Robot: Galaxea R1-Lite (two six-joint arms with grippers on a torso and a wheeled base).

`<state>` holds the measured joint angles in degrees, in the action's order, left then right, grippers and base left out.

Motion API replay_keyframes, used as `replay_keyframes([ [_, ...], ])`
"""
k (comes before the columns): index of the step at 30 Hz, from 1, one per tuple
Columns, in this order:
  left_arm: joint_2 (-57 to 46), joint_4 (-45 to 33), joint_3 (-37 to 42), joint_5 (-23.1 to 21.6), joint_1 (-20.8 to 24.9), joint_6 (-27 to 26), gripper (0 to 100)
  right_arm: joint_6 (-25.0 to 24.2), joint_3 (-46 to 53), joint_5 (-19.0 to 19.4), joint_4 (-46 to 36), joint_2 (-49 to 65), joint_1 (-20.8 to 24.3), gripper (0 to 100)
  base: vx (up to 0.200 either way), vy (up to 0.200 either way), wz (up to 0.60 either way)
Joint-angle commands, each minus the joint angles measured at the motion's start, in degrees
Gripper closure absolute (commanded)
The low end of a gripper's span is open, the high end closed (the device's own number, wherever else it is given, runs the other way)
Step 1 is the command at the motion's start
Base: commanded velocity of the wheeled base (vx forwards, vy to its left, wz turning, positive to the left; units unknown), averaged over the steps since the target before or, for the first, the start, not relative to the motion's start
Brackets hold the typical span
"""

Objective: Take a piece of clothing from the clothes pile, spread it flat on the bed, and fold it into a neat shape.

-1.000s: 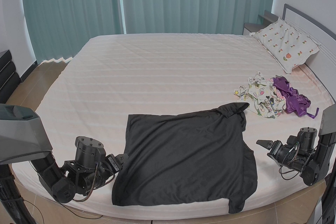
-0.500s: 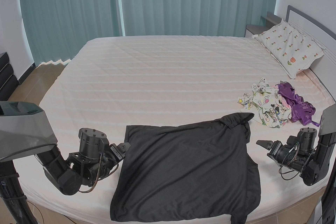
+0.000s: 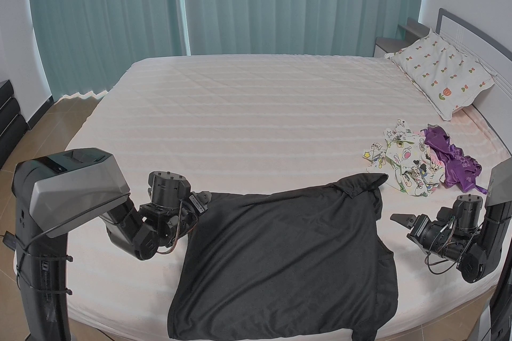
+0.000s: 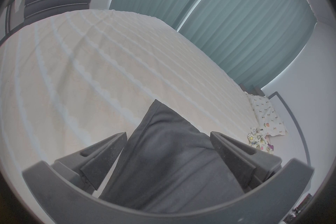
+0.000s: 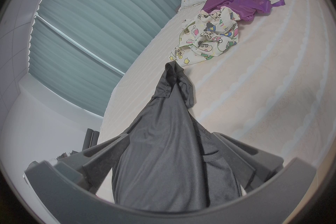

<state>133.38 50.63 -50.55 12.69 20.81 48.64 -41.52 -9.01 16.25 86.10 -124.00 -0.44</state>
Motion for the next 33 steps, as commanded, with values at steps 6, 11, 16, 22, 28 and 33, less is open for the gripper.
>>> replay_keyframes([
  [6,13.22,-9.23,-21.43,0.41,-2.09,-2.15,0,-0.05,0.13,0.01,0.03,-0.19,0.0,0,0.0,0.0,0.0],
  [11,15.42,-9.85,-24.33,0.58,-2.62,-4.7,0,0.04,0.22,0.01,0.03,-0.27,0.09,0,0.0,0.0,0.0],
  [16,16.04,-9.76,-25.38,1.11,-2.88,-5.49,0,0.04,0.31,0.01,0.03,-0.27,0.09,0,0.0,0.0,0.0],
  [22,17.27,-10.02,-27.32,1.28,-3.14,-5.75,0,0.04,0.22,0.01,0.03,-0.19,0.09,0,0.0,0.0,0.0],
  [28,18.5,-11.16,-30.57,2.43,-3.85,-7.68,100,0.04,0.13,0.01,0.12,-0.27,0.09,0,0.0,0.0,0.0],
  [33,19.03,-11.08,-34.08,6.21,-6.4,-7.68,100,0.04,0.04,0.01,0.12,-0.27,0.0,0,0.0,0.0,0.0],
])
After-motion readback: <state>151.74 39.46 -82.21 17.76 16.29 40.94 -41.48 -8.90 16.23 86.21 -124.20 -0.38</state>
